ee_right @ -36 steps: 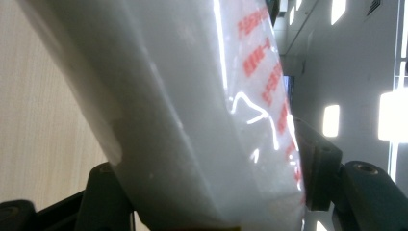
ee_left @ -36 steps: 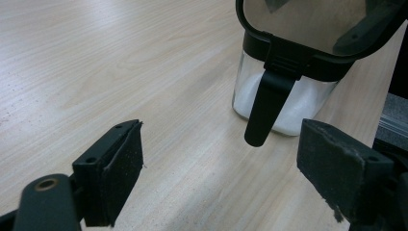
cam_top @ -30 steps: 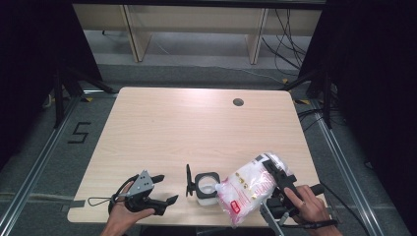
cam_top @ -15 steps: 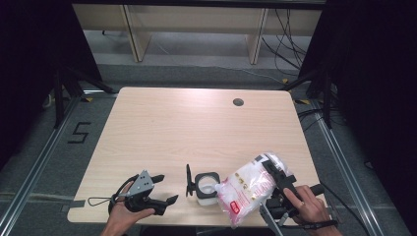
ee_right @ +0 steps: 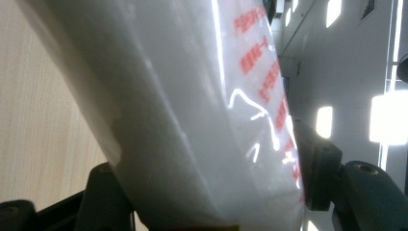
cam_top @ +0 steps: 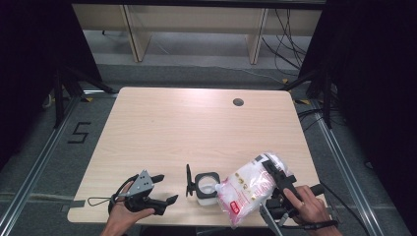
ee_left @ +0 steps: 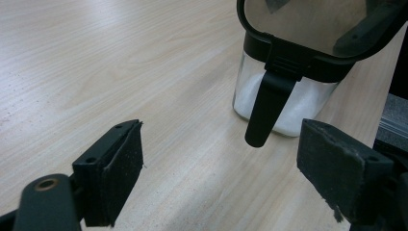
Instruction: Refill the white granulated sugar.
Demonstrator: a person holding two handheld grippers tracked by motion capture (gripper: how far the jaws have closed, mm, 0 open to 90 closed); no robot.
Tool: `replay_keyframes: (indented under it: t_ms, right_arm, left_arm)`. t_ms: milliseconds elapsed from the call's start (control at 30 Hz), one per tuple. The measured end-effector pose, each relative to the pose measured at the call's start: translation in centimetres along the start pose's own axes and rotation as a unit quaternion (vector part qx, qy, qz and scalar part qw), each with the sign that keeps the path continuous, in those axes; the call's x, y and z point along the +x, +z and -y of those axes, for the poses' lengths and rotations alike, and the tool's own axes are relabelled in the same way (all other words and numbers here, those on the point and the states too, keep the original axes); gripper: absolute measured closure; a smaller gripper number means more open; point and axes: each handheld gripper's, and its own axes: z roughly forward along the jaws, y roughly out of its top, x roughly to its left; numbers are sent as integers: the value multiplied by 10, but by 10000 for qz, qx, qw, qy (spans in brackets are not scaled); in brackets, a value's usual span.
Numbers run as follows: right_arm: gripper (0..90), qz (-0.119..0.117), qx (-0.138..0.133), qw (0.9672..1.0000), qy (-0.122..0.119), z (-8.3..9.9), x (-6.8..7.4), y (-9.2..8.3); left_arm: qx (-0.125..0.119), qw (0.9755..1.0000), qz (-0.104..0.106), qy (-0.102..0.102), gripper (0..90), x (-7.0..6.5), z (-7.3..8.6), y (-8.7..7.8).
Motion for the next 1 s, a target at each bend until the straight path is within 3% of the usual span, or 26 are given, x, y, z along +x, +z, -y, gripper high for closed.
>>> replay_keyframes:
  t_ms: [133, 233, 300, 333, 367, 400, 467, 500, 533, 633, 767, 800, 833, 933, 1000]
  right_arm:
    - [401, 61, -63, 9998, -204, 0, -4, 0]
    - [401, 34, -8, 10000, -86, 0, -3, -1]
    - [401, 47, -17, 9999, -97, 0, -2, 0]
    - [401, 59, -21, 9998, -210, 0, -4, -1]
    - [401, 19, -3, 10000, -85, 0, -2, -1]
    - [401, 28, 16, 10000, 47, 0, -1, -1]
    - [401, 21, 0, 10000, 79, 0, -2, -1]
    - [401, 30, -23, 10000, -73, 0, -3, -1]
    - [401, 12, 12, 10000, -5, 0, -1, -1]
    - [401, 29, -58, 9998, -169, 0, -3, 0]
    - [401, 23, -34, 10000, -71, 0, -2, 0]
    - [401, 72, -70, 9997, -231, -1, -4, -1]
    - [401, 49, -67, 9997, -250, -1, -4, 0]
    - [401, 83, -54, 9996, -256, -1, -5, -1]
    - [401, 56, -41, 9996, -261, -2, -4, -1]
  left_arm:
    - [-36, 10000, 4, -34, 158, -1, 0, 1]
    - [9, 10000, 1, 18, 158, 1, 0, 0]
    - [-33, 10000, 20, -18, 158, 0, 0, 1]
    - [-16, 10000, 29, 80, 158, 1, 0, 0]
    - [-31, 10000, 0, -44, 158, -1, 0, 0]
    - [15, 10000, 2, 23, 158, 1, 0, 0]
    - [-39, 10000, 8, -29, 158, 0, 0, 0]
    - [-28, 10000, 6, -22, 158, -1, 0, 0]
    - [-6, 10000, 1, -4, 158, 0, 0, 0]
    - [-8, 10000, 26, 37, 158, 0, 0, 0]
    - [9, 10000, 3, 16, 158, 1, 0, 0]
    - [-40, 10000, 4, -39, 158, -1, 0, 1]
    - [-1, 10000, 24, 51, 158, 0, 0, 0]
    - [-24, 10000, 2, -22, 158, 0, 0, 1]
    - [-4, 10000, 26, 43, 158, 0, 0, 0]
